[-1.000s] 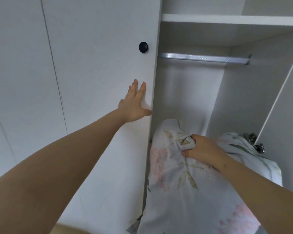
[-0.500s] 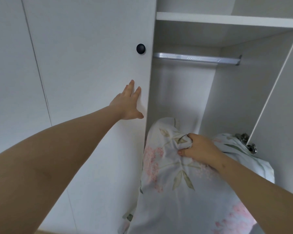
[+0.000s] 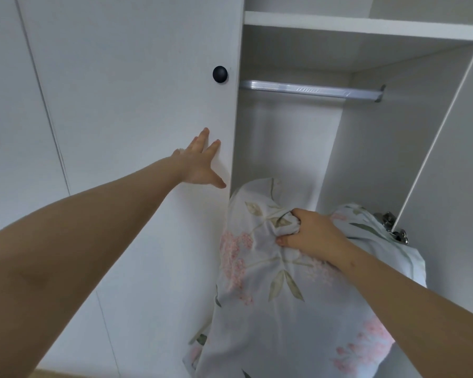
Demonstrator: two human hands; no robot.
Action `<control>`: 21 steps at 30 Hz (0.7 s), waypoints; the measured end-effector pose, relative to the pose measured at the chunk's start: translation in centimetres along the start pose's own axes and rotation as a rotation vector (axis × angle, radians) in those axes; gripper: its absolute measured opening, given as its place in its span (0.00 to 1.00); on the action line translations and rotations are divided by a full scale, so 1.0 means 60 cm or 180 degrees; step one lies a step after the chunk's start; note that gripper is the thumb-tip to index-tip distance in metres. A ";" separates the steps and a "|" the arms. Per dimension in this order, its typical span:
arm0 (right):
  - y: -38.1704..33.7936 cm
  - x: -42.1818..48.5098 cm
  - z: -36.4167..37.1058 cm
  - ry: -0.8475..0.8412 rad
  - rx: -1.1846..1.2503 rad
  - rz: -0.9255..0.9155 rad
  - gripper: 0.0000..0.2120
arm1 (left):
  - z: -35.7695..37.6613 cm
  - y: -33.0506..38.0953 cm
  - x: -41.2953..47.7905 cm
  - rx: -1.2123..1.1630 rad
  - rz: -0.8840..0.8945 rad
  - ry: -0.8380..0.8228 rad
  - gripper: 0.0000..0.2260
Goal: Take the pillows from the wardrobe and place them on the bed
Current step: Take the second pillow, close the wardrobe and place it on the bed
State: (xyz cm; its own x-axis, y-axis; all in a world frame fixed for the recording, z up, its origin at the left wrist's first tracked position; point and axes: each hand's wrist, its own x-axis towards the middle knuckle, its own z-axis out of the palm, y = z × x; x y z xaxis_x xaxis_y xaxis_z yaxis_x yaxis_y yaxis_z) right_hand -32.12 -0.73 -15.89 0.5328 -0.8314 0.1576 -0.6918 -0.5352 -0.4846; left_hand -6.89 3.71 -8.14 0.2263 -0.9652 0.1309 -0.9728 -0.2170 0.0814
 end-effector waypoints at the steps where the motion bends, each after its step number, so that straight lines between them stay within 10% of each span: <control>1: -0.002 -0.002 0.000 -0.0006 -0.0008 -0.0029 0.21 | -0.010 0.008 -0.008 -0.0055 0.0042 -0.0126 0.45; 9: -0.030 -0.032 0.005 0.0201 -0.0018 -0.0247 0.11 | 0.077 0.118 -0.084 0.0605 0.1289 -0.0597 0.53; 13: -0.035 -0.058 0.016 0.0306 0.0050 -0.0371 0.14 | 0.108 0.120 -0.091 0.0377 0.1407 0.0084 0.37; 21: -0.042 -0.122 0.016 0.0411 -0.0050 0.0049 0.17 | 0.124 0.127 -0.123 -0.0473 0.1586 -0.0166 0.18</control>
State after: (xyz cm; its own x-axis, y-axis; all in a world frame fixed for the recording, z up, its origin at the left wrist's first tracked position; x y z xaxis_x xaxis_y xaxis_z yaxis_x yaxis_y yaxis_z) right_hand -33.80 6.84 -16.67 0.4556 -0.8513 0.2601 -0.7076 -0.5236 -0.4745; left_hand -16.36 8.06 -15.84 -0.2689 -0.9529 0.1404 -0.9433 0.2900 0.1618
